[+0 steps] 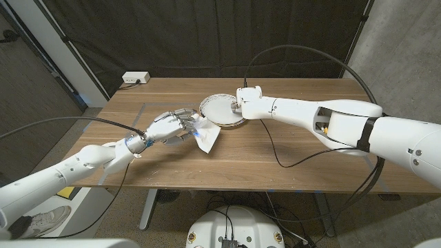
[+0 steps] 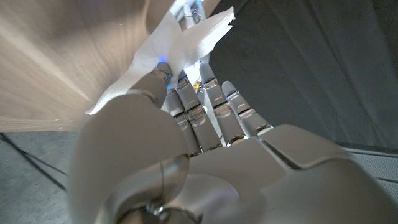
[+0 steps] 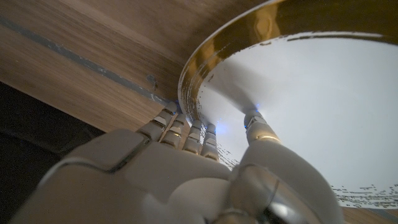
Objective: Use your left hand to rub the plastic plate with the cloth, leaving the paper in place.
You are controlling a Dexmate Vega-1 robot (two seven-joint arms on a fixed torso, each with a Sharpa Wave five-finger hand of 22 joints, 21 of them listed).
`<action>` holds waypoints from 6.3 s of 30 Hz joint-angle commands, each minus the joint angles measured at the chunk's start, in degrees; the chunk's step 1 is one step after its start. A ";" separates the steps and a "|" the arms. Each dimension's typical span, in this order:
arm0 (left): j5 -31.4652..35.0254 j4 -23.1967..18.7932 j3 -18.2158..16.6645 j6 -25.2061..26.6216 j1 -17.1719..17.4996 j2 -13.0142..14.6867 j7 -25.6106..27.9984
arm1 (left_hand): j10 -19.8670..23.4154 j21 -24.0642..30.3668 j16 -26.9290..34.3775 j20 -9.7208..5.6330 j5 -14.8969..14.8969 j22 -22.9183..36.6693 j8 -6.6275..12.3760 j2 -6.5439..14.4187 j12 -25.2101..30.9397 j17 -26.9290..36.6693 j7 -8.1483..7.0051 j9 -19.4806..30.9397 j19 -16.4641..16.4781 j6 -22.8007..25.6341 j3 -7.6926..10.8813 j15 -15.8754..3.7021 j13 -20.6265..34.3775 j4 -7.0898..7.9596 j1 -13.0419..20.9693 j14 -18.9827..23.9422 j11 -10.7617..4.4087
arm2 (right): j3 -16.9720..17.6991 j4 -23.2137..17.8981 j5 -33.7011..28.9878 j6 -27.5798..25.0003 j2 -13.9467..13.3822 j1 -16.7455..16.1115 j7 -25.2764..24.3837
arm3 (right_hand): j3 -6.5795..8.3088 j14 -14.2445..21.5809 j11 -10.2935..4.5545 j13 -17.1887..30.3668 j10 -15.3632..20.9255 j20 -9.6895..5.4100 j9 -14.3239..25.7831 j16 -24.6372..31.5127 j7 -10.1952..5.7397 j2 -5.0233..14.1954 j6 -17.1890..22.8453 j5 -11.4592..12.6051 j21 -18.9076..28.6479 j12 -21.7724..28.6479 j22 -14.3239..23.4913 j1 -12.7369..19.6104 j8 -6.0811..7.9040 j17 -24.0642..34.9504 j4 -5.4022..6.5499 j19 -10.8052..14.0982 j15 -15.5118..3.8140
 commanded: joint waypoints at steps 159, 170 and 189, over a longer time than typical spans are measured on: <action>-10.70 41.81 25.09 10.48 -39.82 -29.27 -48.35 | -1.76 1.50 -3.11 0.55 5.53 0.20 3.52 2.28 2.84 4.61 2.65 3.86 -1.56 -0.18 -5.92 -9.09 9.27 1.83 6.72 0.04 -0.25 | 2.54 8.40 -1.45 10.19 2.22 0.08 6.13 | -2.36 -1.00 -0.65 0.18 -1.30 0.70 0.15 -0.03 1.29 -1.56 -0.97 -0.42 0.29 0.07 0.15 2.65 0.49 -0.05 -1.07 -0.72 -0.61; -11.57 57.28 36.21 14.13 -45.43 -36.43 -33.78 | -1.79 1.53 -3.19 0.50 5.60 0.21 3.58 2.35 2.98 4.89 2.62 3.71 -1.71 -0.13 -6.23 -9.08 9.63 1.89 6.90 0.05 -0.26 | 3.35 10.49 -1.65 11.29 2.91 0.15 6.62 | -2.59 -1.06 -0.58 0.19 -1.38 0.78 0.15 -0.05 1.46 -1.89 -1.03 -0.50 0.24 0.06 0.14 2.64 0.51 -0.05 -1.17 -0.89 -0.43; -20.06 30.52 32.03 2.51 -39.85 -23.88 -44.81 | -1.89 1.66 -3.38 0.45 5.67 0.21 3.80 2.61 3.16 5.38 2.81 3.69 -1.77 -0.28 -6.76 -9.07 10.26 2.08 7.16 0.04 -0.26 | 3.85 11.75 -2.28 11.81 3.30 0.09 6.65 | -2.90 -1.17 -1.84 0.19 -1.42 0.86 0.14 -0.04 1.82 -2.06 -0.83 -0.58 0.21 0.08 0.14 2.61 0.65 -0.03 -1.18 -1.05 -0.37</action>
